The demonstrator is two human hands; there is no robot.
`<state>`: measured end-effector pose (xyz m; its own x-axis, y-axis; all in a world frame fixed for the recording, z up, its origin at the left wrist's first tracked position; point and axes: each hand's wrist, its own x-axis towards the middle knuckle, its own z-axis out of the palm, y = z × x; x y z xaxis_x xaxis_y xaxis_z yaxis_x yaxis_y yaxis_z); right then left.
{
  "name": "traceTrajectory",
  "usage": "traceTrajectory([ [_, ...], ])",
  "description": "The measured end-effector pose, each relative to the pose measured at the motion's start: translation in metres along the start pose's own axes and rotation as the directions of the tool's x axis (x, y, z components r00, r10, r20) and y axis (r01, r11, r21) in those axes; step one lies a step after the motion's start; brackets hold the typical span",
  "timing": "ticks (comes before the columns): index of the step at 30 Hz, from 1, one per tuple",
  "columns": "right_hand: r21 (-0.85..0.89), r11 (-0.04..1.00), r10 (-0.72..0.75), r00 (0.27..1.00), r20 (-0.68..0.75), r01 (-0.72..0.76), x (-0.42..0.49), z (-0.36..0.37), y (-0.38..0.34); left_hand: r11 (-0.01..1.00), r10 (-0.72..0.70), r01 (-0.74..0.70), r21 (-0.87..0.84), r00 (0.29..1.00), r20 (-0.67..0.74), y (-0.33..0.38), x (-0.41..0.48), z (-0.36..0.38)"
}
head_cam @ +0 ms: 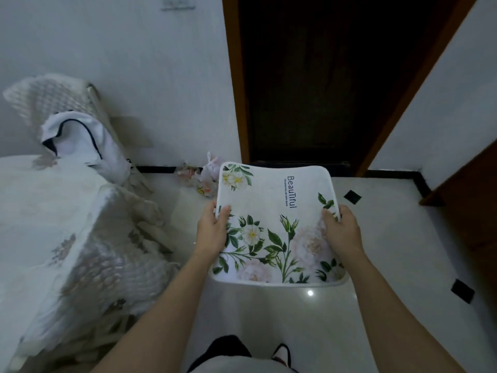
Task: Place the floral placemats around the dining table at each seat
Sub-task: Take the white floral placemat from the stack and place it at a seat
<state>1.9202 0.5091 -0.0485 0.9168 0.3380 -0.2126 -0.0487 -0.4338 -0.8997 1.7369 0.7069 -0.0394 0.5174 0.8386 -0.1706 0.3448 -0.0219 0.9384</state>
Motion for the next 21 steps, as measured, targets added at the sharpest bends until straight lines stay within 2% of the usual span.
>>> traceTrajectory([
  [6,-0.049,0.998,-0.031,0.987,0.155,0.039,0.054,0.058,-0.032,0.998,-0.05,0.045,-0.034,0.99,-0.136,-0.003,0.045,-0.02],
  [12,-0.092,0.992,-0.068,0.972,0.226,0.09,0.112,0.121,-0.069,0.995,-0.083,0.071,-0.065,0.974,-0.209,-0.006,0.109,-0.045],
  [21,-0.13,0.975,-0.128,0.937,0.324,0.178,0.202,0.274,-0.167,0.996,-0.089,0.076,-0.05,0.935,-0.343,-0.004,0.253,-0.132],
])
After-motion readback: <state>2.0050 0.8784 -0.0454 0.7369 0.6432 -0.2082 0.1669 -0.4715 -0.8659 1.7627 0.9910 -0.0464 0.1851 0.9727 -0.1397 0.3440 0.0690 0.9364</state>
